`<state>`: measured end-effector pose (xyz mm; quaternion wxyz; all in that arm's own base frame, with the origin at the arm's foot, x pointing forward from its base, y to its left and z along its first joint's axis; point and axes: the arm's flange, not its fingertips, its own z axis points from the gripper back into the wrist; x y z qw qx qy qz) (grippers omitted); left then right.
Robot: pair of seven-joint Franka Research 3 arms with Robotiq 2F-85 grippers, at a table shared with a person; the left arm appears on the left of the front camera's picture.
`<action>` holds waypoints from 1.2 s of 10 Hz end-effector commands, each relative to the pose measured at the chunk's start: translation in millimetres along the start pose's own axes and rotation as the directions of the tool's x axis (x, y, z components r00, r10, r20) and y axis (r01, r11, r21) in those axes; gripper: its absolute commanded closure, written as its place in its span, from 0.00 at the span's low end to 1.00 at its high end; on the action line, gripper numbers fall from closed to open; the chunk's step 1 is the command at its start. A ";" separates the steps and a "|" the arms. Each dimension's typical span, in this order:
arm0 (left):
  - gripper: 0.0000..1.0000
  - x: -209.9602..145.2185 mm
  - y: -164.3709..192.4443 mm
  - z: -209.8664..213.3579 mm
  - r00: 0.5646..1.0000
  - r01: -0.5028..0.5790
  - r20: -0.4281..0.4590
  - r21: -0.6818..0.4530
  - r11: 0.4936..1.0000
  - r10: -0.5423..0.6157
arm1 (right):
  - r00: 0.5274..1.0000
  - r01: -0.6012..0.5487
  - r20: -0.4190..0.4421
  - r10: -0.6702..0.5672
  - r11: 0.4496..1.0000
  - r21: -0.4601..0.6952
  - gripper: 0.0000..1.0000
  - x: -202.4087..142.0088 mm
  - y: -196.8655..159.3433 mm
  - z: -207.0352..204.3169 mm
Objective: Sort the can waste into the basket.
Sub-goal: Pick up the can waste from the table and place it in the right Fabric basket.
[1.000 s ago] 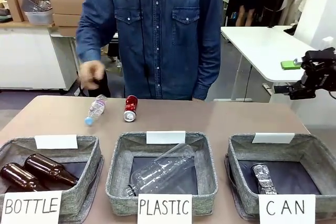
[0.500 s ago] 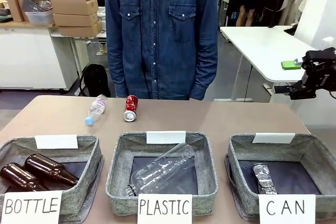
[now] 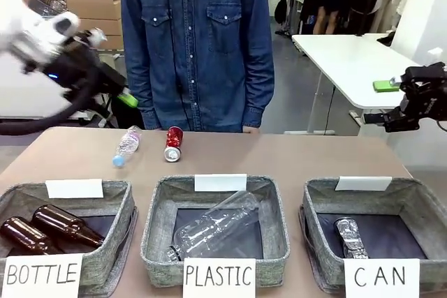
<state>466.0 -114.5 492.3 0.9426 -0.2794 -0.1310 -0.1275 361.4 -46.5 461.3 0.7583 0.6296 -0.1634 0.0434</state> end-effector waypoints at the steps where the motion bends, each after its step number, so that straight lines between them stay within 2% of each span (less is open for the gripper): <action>1: 0.00 16.6 -15.7 -56.9 1.000 0.012 0.019 0.147 0.989 -0.014 | 1.000 -0.021 -0.009 0.021 1.000 0.001 0.00 1.9 1.2 2.2; 3: 0.00 42.4 -16.6 -102.7 0.998 0.034 0.047 0.210 0.977 -0.045 | 1.000 -0.021 -0.009 0.021 1.000 0.001 0.00 1.9 1.2 2.2; 4: 0.00 53.9 -12.7 -100.0 0.991 -0.131 0.050 0.220 0.967 0.123 | 1.000 -0.021 -0.009 0.021 1.000 0.001 0.00 1.9 1.2 2.2; 5: 0.00 22.7 -22.4 -101.5 0.997 0.062 0.028 0.157 0.986 -0.067 | 1.000 -0.021 -0.009 0.021 1.000 0.001 0.00 1.9 1.2 2.2; 6: 0.00 22.7 -22.4 -101.5 0.997 0.062 0.028 0.157 0.986 -0.067 | 1.000 -0.021 -0.009 0.021 1.000 0.001 0.00 1.9 1.2 2.2; 7: 0.00 35.7 -15.0 -118.7 0.999 0.002 0.040 0.193 0.981 -0.010 | 1.000 -0.021 -0.009 0.021 1.000 0.001 0.00 1.9 1.2 2.2; 8: 0.00 33.9 -11.1 -121.9 0.996 -0.014 0.084 0.232 0.973 -0.005 | 1.000 -0.021 -0.009 0.021 1.000 0.001 0.00 1.9 1.2 2.2; 9: 0.00 27.7 -3.9 -117.7 1.000 -0.002 0.030 0.199 0.980 -0.004 | 1.000 -0.021 -0.009 0.021 1.000 0.001 0.00 1.9 1.2 2.2; 10: 0.00 16.5 8.8 -74.2 1.000 0.020 -0.003 0.082 0.996 -0.020 | 1.000 -0.021 -0.009 0.021 1.000 0.001 0.00 1.9 1.2 2.2; 11: 0.00 -4.5 19.4 -18.4 1.000 0.031 -0.002 0.017 0.999 -0.031 | 1.000 -0.021 -0.009 0.021 1.000 0.001 0.00 1.9 1.2 2.2; 12: 0.00 -37.6 27.3 37.9 0.997 0.043 0.072 -0.006 0.999 -0.042 | 1.000 -0.021 -0.009 0.021 1.000 0.001 0.00 1.9 1.2 2.2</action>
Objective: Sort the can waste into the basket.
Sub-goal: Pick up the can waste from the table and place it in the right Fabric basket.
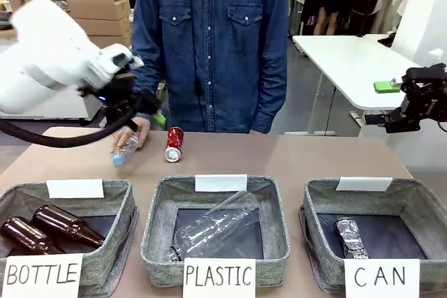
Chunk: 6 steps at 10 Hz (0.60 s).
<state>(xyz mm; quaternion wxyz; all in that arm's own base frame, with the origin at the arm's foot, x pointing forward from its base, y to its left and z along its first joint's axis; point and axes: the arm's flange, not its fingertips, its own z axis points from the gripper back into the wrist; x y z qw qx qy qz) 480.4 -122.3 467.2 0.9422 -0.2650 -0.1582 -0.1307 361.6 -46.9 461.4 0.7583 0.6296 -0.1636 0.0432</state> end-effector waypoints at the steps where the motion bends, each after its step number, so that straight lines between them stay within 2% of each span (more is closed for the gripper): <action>1: 0.00 -74.5 22.4 106.3 0.997 0.037 0.075 -0.038 0.999 -0.034 | 1.000 -0.021 -0.010 0.021 1.000 0.001 0.00 1.6 1.3 1.8; 2: 0.00 -98.6 30.5 131.0 0.989 -0.008 0.150 0.013 1.000 0.006 | 1.000 -0.021 -0.010 0.021 1.000 0.001 0.00 1.6 1.3 1.8; 3: 0.00 -123.7 42.8 157.7 0.981 -0.034 0.195 0.126 0.991 0.009 | 1.000 -0.021 -0.010 0.021 1.000 0.001 0.00 1.6 1.3 1.8; 4: 0.00 -144.3 58.0 190.0 0.966 -0.001 0.250 0.277 0.961 -0.071 | 1.000 -0.021 -0.010 0.021 1.000 0.001 0.00 1.6 1.3 1.8; 6: 0.00 -174.7 70.5 258.2 0.952 -0.026 0.305 0.191 0.981 -0.034 | 1.000 -0.021 -0.010 0.021 1.000 0.001 0.00 1.6 1.3 1.8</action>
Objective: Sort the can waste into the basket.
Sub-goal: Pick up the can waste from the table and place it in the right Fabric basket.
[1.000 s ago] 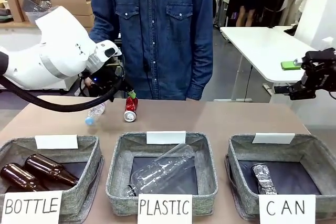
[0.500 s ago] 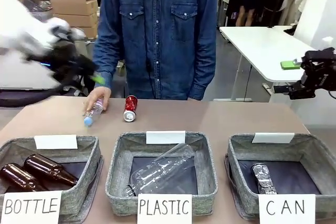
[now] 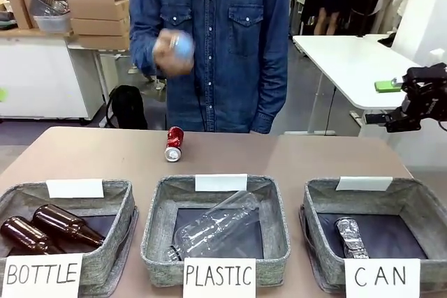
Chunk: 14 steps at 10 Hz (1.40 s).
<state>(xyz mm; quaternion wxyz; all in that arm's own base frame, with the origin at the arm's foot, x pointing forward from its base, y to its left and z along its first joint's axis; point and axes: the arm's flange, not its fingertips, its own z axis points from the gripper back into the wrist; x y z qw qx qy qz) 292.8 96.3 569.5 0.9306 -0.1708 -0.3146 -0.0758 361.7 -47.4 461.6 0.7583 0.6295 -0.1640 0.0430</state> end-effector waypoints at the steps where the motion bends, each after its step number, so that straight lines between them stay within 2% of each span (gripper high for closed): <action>1: 0.00 -4.2 9.1 37.4 1.000 -0.018 0.001 -0.070 0.997 0.018 | 1.000 -0.021 -0.011 0.021 1.000 0.002 0.00 1.3 1.2 1.3; 2: 0.00 -2.4 16.4 46.4 1.000 -0.028 -0.017 -0.101 0.994 0.026 | 1.000 -0.021 -0.011 0.021 1.000 0.002 0.00 1.3 1.2 1.3; 4: 0.00 4.1 28.7 52.3 0.997 -0.045 -0.078 -0.232 0.972 0.028 | 1.000 -0.021 -0.011 0.021 1.000 0.002 0.00 1.3 1.2 1.3; 6: 0.00 12.7 40.6 45.3 0.993 -0.051 -0.120 -0.323 0.945 0.013 | 1.000 -0.021 -0.011 0.021 1.000 0.002 0.00 1.3 1.2 1.3; 14: 0.00 18.3 46.5 38.3 0.991 -0.065 -0.134 -0.343 0.937 0.020 | 1.000 -0.021 -0.011 0.021 1.000 0.002 0.00 1.3 1.2 1.3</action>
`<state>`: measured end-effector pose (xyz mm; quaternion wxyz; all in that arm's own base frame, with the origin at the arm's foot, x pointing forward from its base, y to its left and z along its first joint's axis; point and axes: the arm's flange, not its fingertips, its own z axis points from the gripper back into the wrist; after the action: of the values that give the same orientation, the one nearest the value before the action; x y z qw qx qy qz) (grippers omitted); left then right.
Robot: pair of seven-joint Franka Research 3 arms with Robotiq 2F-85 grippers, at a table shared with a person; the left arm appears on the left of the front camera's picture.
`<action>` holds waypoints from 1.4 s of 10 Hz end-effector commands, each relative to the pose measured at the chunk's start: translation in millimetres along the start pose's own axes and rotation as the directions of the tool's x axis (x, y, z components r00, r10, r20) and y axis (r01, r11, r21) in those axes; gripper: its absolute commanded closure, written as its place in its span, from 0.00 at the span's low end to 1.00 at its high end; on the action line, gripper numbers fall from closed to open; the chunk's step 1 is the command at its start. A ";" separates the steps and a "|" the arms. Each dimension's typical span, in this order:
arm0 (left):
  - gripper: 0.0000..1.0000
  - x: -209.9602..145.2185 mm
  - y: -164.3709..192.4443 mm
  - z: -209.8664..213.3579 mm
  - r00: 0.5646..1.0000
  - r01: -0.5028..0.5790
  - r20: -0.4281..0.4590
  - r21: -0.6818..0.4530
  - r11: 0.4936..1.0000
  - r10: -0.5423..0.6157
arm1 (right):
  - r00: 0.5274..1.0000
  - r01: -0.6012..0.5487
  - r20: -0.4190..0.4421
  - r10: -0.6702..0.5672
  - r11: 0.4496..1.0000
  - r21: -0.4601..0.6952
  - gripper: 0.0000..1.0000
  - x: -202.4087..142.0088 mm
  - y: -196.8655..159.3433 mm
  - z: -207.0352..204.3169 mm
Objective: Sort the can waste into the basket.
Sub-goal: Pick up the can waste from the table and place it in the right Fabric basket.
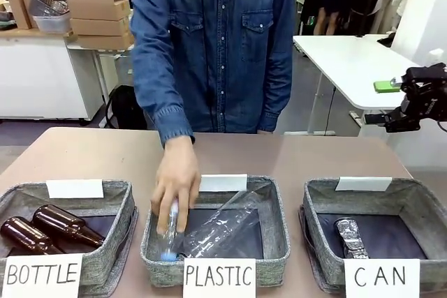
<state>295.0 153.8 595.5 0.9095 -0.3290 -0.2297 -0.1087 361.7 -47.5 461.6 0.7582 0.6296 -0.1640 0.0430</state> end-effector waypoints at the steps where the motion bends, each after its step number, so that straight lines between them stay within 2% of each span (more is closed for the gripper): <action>1: 0.00 3.6 -1.1 -1.5 1.000 0.020 -0.003 -0.011 1.000 -0.020 | 1.000 -0.021 -0.011 0.021 1.000 0.001 0.00 1.4 1.2 1.2; 9: 0.00 15.5 1.2 -13.4 1.000 0.003 -0.013 0.006 1.000 -0.002 | 1.000 -0.021 -0.011 0.021 1.000 0.001 0.00 1.4 1.2 1.2; 10: 0.00 22.9 -0.9 -28.7 1.000 0.006 -0.015 0.021 1.000 -0.005 | 1.000 -0.021 -0.011 0.021 1.000 0.001 0.00 1.4 1.2 1.2; 11: 0.00 35.4 -4.1 -54.6 1.000 -0.024 -0.012 0.123 0.992 0.025 | 1.000 -0.021 -0.011 0.021 1.000 0.001 0.00 1.4 1.2 1.2; 14: 0.00 99.6 -22.5 -164.5 0.990 0.000 -0.135 0.253 0.967 0.036 | 1.000 -0.021 -0.011 0.021 1.000 0.001 0.00 1.4 1.2 1.2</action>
<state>398.7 44.6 550.0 0.9478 -0.2253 -0.2010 -0.1026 361.8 -47.4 461.9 0.7583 0.6294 -0.1640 0.0435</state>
